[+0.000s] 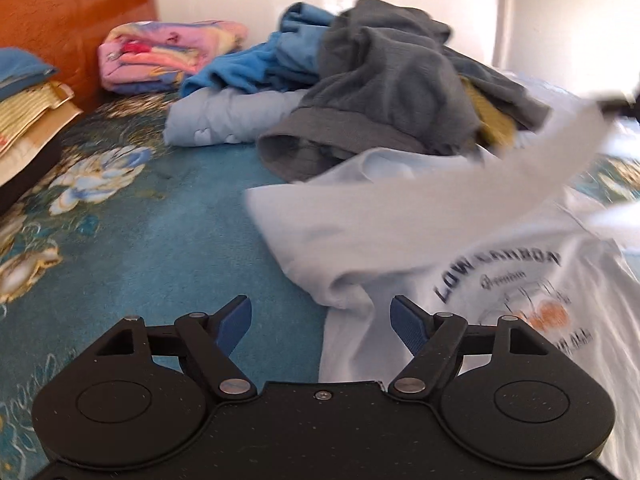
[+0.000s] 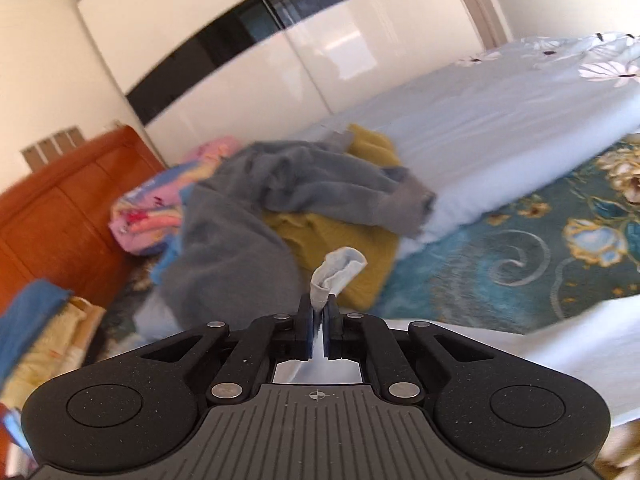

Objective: Fold clothes
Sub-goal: 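Grasp the side edge with the right gripper and fold it over the body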

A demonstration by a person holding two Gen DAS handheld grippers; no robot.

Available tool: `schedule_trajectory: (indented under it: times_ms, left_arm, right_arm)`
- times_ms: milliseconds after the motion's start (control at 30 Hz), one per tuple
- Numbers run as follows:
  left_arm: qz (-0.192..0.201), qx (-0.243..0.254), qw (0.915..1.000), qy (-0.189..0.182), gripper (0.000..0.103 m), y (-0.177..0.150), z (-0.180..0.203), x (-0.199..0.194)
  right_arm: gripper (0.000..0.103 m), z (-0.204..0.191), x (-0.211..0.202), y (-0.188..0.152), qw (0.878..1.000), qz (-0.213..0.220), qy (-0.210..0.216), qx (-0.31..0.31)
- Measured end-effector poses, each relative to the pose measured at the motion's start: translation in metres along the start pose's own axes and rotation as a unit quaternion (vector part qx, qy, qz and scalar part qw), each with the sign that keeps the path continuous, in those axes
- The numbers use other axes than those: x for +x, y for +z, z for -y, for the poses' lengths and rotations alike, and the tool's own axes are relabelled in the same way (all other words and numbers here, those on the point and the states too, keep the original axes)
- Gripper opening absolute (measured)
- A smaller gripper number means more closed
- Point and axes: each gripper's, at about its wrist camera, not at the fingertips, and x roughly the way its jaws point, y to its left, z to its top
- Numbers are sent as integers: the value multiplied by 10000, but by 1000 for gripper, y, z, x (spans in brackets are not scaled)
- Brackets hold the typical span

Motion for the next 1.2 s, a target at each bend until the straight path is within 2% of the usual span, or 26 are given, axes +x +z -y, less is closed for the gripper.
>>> schedule_trajectory:
  times_ms: [67, 167, 333, 533, 633, 767, 867, 933, 1033, 1100, 1200]
  left_arm:
    - [3, -137, 9997, 196, 75, 2, -2, 3]
    - [91, -255, 9984, 497, 75, 3, -7, 3]
    - [83, -476, 9959, 759, 79, -3, -21, 0]
    - [0, -460, 9968, 654, 79, -5, -27, -4]
    - [-115, -471, 9980, 412, 78, -6, -34, -11]
    - [-296, -577, 9974, 305, 79, -9, -50, -21]
    - [-292, -959, 9940, 442, 79, -9, -73, -35]
    - [-206, -1162, 9914, 561, 79, -8, -87, -45]
    - [-71, -1342, 9881, 748, 79, -5, -101, -57]
    - [-6, -1554, 9853, 715, 79, -2, -107, -61]
    - [84, -1827, 9811, 639, 79, 6, -109, -64]
  right_arm:
    - [3, 10, 2, -1, 9996, -65, -257, -108]
    - [3, 33, 14, -15, 9980, -297, -533, 149]
    - [3, 43, 14, -26, 9965, -493, -638, 224]
    - [4, 51, 14, -38, 9944, -710, -736, 278]
    - [6, 54, 10, -42, 9935, -784, -770, 284]
    - [6, 66, -26, -41, 9951, -621, -765, 74]
    - [7, 102, -64, -39, 9926, -353, -1130, 264]
    - [9, 138, -91, -37, 9862, -69, -1502, 686]
    - [13, 198, -131, -35, 9644, 465, -1996, 1674]
    - [20, 227, -146, -38, 9513, 718, -1968, 2261]
    - [20, 262, -159, -43, 9313, 1011, -1898, 2941]
